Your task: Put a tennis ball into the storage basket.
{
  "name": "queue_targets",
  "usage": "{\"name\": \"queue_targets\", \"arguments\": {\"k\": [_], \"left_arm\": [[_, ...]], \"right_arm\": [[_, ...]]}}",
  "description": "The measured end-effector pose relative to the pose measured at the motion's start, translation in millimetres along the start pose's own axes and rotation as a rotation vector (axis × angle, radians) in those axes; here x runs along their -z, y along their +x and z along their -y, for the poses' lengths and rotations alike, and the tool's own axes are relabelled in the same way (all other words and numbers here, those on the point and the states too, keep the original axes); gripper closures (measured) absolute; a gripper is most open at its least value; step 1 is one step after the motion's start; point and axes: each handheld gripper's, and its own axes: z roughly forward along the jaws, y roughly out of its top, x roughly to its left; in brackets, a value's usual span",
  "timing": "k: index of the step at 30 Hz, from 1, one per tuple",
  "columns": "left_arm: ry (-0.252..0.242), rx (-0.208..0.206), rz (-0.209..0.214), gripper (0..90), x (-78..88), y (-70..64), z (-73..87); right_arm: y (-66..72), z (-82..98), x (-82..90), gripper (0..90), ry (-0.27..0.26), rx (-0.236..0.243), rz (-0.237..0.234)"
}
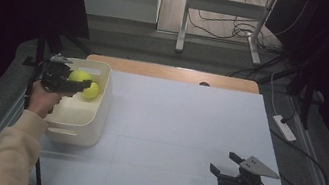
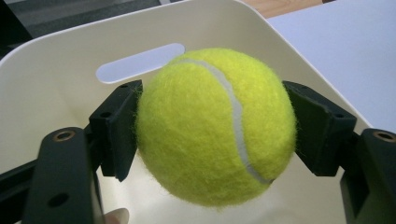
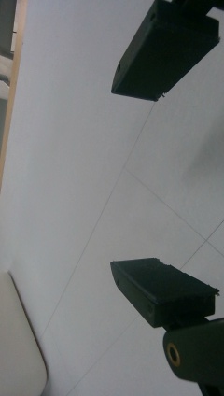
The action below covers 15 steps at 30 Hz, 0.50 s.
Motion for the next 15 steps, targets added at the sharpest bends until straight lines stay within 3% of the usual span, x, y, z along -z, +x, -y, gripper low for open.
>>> {"name": "queue_targets", "arguments": {"k": [15], "left_arm": [[0.024,0.002,-0.014,25.9,0.5,3.2,2.1]], "right_arm": [[0.1,0.1,-0.1,13.5,0.001,0.001,-0.001]]}}
